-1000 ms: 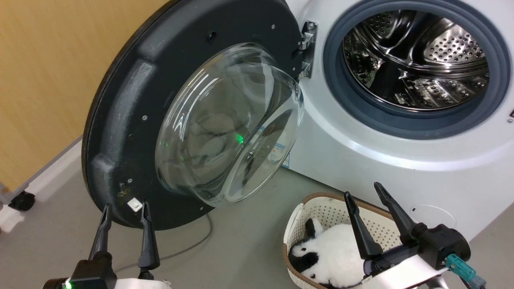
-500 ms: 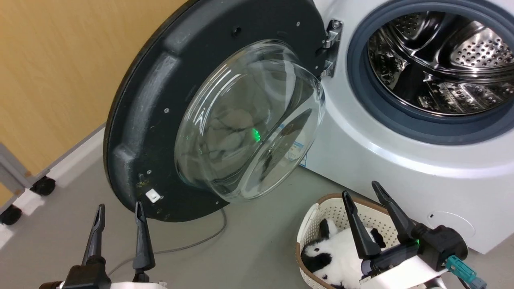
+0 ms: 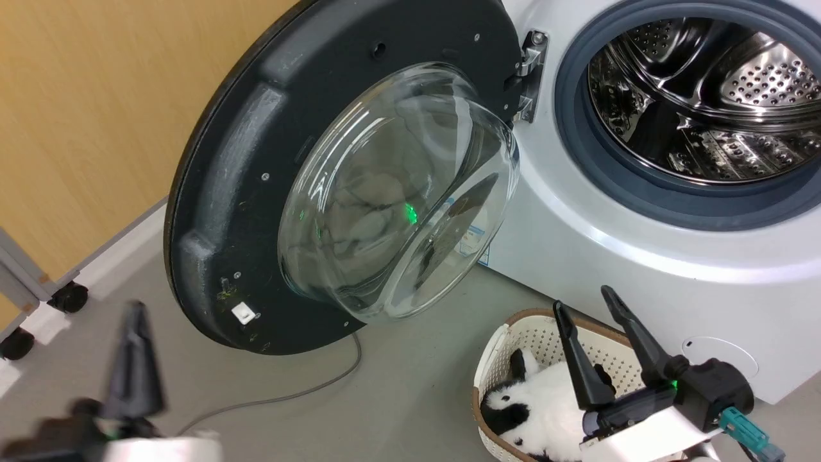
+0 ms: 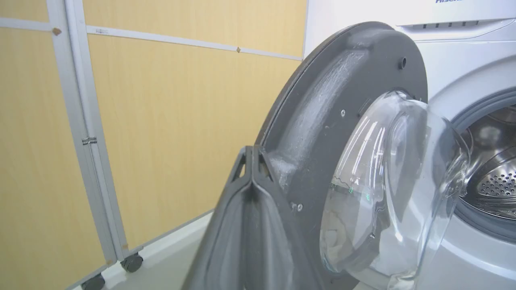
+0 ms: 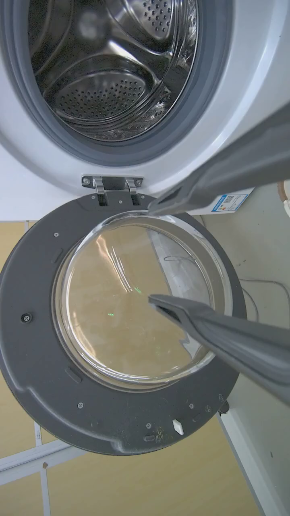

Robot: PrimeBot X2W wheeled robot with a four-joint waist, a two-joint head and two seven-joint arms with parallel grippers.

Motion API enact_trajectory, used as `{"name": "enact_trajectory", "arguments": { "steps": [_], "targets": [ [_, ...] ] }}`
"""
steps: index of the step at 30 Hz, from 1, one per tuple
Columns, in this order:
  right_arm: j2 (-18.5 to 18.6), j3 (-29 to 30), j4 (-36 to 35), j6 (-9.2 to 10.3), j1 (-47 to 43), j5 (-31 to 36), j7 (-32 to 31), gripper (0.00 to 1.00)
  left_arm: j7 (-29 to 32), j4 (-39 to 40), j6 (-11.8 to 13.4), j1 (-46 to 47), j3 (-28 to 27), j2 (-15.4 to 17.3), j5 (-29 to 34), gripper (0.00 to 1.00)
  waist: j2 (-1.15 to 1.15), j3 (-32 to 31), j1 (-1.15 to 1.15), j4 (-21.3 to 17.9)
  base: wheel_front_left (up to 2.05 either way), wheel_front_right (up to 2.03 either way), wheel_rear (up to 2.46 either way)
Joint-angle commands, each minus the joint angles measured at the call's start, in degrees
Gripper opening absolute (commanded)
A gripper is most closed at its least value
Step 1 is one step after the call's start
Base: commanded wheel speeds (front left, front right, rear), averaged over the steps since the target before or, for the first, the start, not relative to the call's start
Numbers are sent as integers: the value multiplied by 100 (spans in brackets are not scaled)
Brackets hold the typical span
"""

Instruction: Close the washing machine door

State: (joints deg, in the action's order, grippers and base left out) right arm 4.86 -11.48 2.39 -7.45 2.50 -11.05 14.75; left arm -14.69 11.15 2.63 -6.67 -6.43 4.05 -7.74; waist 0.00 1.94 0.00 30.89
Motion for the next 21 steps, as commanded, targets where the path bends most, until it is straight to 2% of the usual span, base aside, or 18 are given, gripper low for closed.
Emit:
{"name": "enact_trajectory", "arguments": {
  "steps": [1, 4, 8, 15, 20, 21],
  "targets": [
    [8, 38, -56, -3, -18, 57, 25, 100, -30, 38, -108, 175, -184, 189, -47, 0, 0, 13, 0, -11, 0, 0, 0],
    [1, 143, -121, -3, -108, 107, 25, 100, -30, -93, -337, 508, -567, 506, -303, 0, 0, 40, 0, -29, 0, 0, 0],
    [11, 246, -177, -3, -241, 177, 25, 100, 18, -656, -678, 1196, -1001, 1041, -887, 0, 0, 91, 0, -46, 0, 0, 0],
    [39, 300, -283, -3, -284, 245, 25, 100, 687, -2067, -907, 2702, -1765, 2043, -2282, 0, 0, 210, 0, -183, 0, 0, 0],
    [52, 274, -293, -3, -263, 243, 25, 100, 1764, -3275, -951, 3567, -2248, 2096, -3873, 0, 0, 282, 0, -294, 0, 0, 0],
    [52, 274, -293, -3, -263, 243, 25, 100, 1764, -3275, -951, 3567, -2248, 2096, -3873, 0, 0, 282, 0, -294, 0, 0, 0]
  ]
}}
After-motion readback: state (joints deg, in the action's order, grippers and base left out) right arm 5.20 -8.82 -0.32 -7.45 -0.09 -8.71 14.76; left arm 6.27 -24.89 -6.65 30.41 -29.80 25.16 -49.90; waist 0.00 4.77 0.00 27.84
